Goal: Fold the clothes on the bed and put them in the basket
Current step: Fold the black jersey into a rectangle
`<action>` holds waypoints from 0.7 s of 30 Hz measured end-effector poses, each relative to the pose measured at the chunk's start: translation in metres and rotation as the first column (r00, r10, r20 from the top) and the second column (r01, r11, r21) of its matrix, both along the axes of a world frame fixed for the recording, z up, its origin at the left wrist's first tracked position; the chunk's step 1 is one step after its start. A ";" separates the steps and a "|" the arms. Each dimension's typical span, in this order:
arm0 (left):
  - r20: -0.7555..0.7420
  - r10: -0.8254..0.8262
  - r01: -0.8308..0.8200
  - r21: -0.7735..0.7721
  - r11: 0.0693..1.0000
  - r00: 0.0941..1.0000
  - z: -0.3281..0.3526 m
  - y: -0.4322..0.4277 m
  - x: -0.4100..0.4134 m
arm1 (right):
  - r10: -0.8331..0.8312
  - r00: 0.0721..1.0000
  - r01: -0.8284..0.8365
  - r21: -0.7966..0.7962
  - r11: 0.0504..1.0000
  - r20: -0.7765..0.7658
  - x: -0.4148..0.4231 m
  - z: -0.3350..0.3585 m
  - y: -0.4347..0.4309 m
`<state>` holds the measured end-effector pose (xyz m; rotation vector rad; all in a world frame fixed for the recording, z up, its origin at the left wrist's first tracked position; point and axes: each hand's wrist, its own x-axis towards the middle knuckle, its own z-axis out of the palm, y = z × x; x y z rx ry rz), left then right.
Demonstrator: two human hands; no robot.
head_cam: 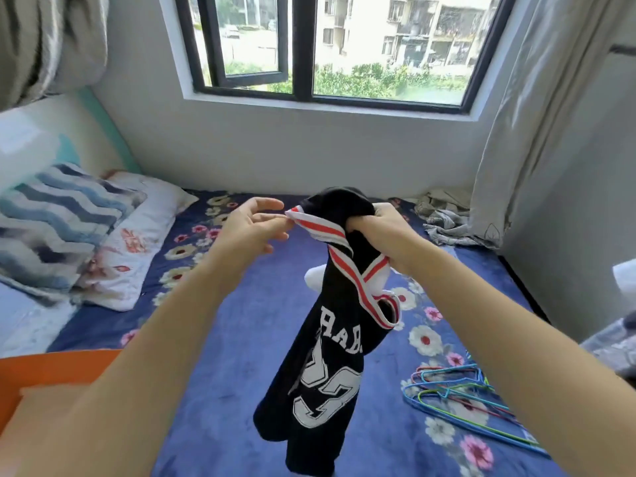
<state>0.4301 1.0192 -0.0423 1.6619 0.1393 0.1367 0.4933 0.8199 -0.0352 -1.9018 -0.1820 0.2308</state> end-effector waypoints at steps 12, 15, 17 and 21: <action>-0.570 -0.252 0.412 0.170 0.895 0.782 -0.084 -0.037 -0.048 | -0.252 0.956 0.236 0.115 0.965 0.153 -0.032 0.036 0.039; -0.322 -0.116 0.215 0.291 0.932 0.940 -0.104 -0.035 -0.037 | -0.269 0.954 0.249 0.149 0.957 0.133 -0.033 0.044 0.032; -0.253 -0.088 0.163 0.294 0.942 0.963 -0.108 -0.017 -0.030 | -0.290 0.947 0.272 0.142 0.952 0.135 -0.027 0.048 0.013; -0.180 -0.023 0.052 0.156 0.986 0.983 -0.084 0.040 -0.019 | -0.313 0.946 0.300 0.146 0.943 0.082 -0.021 0.048 -0.051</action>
